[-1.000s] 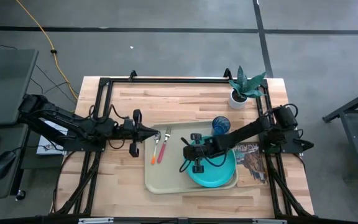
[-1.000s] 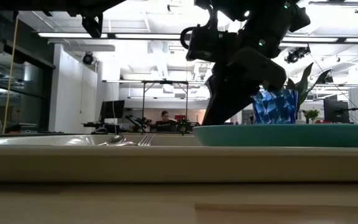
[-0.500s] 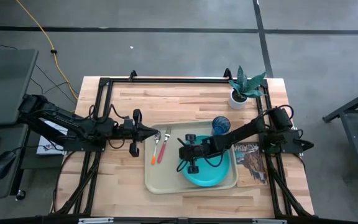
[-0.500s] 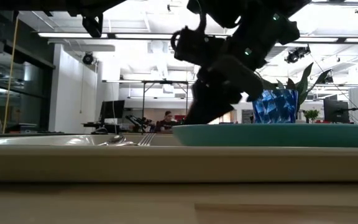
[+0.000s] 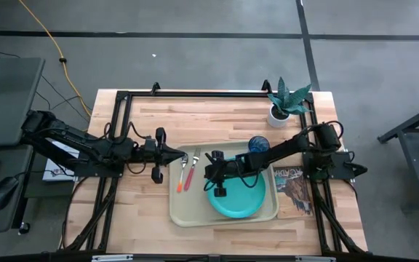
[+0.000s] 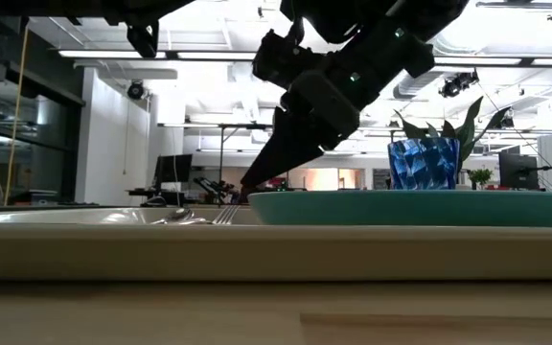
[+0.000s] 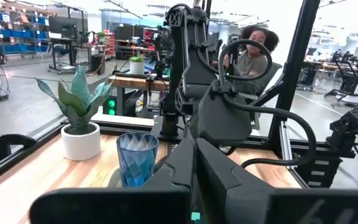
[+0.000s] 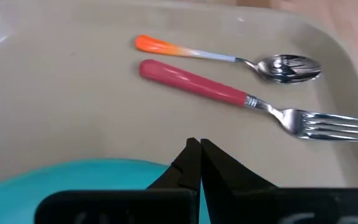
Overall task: Pick and place plate/cup/fork/spoon on tray
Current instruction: Adjust the blue plate on the gray serving tray
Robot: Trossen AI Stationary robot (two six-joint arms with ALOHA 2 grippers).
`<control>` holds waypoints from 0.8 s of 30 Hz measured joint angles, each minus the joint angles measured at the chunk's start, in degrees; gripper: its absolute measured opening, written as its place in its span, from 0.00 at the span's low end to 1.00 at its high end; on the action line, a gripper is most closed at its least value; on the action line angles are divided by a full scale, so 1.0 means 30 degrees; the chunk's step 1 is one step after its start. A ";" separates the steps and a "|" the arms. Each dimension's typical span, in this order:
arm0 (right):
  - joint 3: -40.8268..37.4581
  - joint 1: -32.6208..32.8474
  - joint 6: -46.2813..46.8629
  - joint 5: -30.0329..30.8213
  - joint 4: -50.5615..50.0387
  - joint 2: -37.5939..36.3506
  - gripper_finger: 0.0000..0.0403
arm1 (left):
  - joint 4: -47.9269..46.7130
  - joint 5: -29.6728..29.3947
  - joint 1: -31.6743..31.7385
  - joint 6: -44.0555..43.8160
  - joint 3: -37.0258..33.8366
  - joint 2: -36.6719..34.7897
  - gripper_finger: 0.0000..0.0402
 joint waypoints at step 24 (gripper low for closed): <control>-0.0020 0.0928 -0.0713 -0.0169 -0.1390 0.0306 0.00 | -0.0007 0.0000 0.0007 -0.0006 0.0000 0.0000 0.00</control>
